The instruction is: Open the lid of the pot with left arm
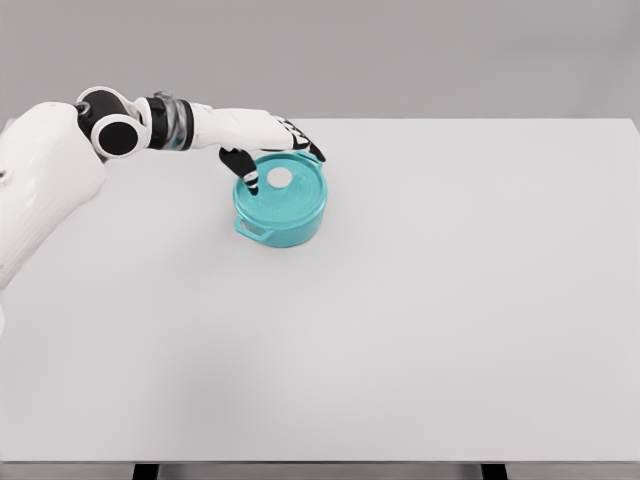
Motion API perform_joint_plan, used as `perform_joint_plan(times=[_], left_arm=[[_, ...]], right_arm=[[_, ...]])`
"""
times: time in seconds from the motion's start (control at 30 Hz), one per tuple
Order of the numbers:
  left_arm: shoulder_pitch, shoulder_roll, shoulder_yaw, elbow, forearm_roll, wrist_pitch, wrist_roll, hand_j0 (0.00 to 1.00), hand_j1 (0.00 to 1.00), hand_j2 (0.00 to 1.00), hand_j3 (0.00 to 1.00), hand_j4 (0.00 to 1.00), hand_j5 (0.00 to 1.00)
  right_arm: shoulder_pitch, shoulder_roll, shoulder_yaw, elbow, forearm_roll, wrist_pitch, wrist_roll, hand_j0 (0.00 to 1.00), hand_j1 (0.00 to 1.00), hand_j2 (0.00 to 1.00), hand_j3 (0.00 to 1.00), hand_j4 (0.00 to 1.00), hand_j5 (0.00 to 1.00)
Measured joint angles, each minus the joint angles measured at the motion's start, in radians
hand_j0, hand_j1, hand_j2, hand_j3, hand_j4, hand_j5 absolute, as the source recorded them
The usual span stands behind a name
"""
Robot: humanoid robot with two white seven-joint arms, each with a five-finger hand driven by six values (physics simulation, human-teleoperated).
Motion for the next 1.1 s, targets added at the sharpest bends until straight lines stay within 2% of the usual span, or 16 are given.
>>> perform_joint_plan(times=[0.47, 0.57, 0.83, 1.1], left_arm=[[0.0, 0.013, 0.004, -0.013, 0.001, -0.003, 0.0, 0.82, 0.82, 0.82, 0.82, 0.82, 0.82], [0.002, 0.014, 0.001, -0.014, 0.002, -0.003, 0.0, 0.73, 0.73, 0.73, 0.73, 0.73, 0.73], [0.015, 0.015, -0.001, -0.015, 0.003, -0.003, 0.0, 0.73, 0.73, 0.73, 0.73, 0.73, 0.73], [0.02, 0.015, -0.002, -0.016, 0.003, -0.003, 0.0, 0.64, 0.64, 0.64, 0.64, 0.64, 0.64]], right_arm=[[0.0, 0.0, 0.0, 0.0, 0.0, 0.0, 0.0, 1.0, 1.0, 1.0, 1.0, 1.0, 1.0], [0.0, 0.0, 0.0, 0.0, 0.0, 0.0, 0.0, 1.0, 1.0, 1.0, 1.0, 1.0, 1.0], [0.0, 0.0, 0.0, 0.0, 0.0, 0.0, 0.0, 1.0, 1.0, 1.0, 1.0, 1.0, 1.0], [0.0, 0.0, 0.0, 0.0, 0.0, 0.0, 0.0, 1.0, 1.0, 1.0, 1.0, 1.0, 1.0]])
